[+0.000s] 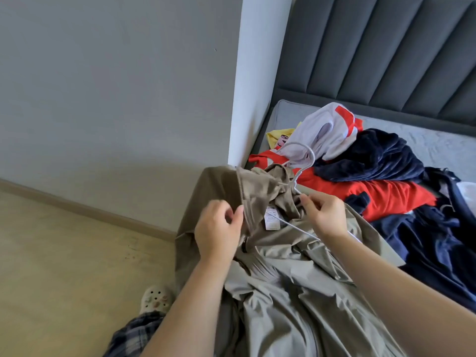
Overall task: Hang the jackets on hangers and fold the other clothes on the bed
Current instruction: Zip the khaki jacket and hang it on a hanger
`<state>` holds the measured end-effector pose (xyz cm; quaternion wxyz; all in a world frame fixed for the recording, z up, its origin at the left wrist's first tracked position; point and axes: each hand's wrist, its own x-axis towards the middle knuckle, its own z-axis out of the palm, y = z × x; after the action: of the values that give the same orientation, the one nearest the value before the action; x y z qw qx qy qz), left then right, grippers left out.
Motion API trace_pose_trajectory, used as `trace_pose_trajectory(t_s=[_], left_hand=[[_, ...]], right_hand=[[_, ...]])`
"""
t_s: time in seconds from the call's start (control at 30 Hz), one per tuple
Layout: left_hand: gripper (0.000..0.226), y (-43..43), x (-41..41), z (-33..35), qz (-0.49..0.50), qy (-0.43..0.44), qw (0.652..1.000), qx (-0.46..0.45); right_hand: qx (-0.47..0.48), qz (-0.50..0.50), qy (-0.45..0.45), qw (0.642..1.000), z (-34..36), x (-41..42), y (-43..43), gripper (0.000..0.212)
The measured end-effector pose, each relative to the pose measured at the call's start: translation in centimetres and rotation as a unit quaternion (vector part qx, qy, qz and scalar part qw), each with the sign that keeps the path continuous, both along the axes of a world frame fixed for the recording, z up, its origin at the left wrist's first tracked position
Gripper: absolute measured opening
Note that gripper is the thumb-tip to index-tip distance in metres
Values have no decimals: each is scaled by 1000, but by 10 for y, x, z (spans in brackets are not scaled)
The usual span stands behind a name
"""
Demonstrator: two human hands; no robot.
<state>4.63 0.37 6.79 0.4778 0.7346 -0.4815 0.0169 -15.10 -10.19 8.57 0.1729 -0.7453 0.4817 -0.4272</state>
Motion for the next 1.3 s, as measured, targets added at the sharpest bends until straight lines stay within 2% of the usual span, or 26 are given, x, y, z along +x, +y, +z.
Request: trace_pose_trajectory(t_s=[0.03,0.1,0.13,0.23,0.3,0.4,0.43,0.5,0.6,0.67,0.73,0.83,0.9,0.93,1.0,1.03,1.17,1.3], left_hand=[[19,-1,5,-1,1,-35,999,-35],[50,-4,13,-3,-40,-58,998,2],[52,-5,16,-3,-54,-63,996,26],[32,-7,20,-12,-74,-82,991,77],[19,-7,23,-15,-99,-63,987,113],[19,-9,28,-20,-127,-18,981,145],[18,-10,28,-21,-136,0,980,147],[18,-13,34,-21,-174,94,968,152],[54,-17,49,-19,-220,255,927,168],[66,-19,58,-22,-238,306,905,173],[57,-18,65,-23,-259,283,902,200],[36,-18,71,-25,-253,182,912,265],[10,-16,75,-24,-221,119,924,288],[14,-16,77,-23,-205,93,928,296],[45,-15,80,-24,-184,72,932,303],[49,-13,80,-22,-170,59,937,299],[36,-9,68,-10,-137,27,960,243],[47,-9,48,-3,-159,19,974,160]], right_hand=[[-13,15,9,1000,3,2,3,42],[-40,47,27,998,10,7,9,39],[-61,67,36,995,13,10,12,39],[-146,125,108,975,23,17,20,39],[-186,145,154,960,23,22,20,39],[-217,142,171,950,20,29,18,39],[-225,137,170,950,19,32,17,39],[-237,128,172,948,17,34,15,39],[-255,120,188,941,14,37,8,36],[-251,99,181,946,13,37,3,30],[-221,62,147,962,12,37,1,26],[-189,38,108,975,8,37,2,26],[-181,36,94,978,6,36,5,25],[-176,33,86,980,6,35,6,25],[-169,26,69,983,7,34,9,24],[-166,21,62,984,7,34,9,24],[-148,-7,42,988,10,38,7,22],[-139,24,58,988,17,49,6,20]])
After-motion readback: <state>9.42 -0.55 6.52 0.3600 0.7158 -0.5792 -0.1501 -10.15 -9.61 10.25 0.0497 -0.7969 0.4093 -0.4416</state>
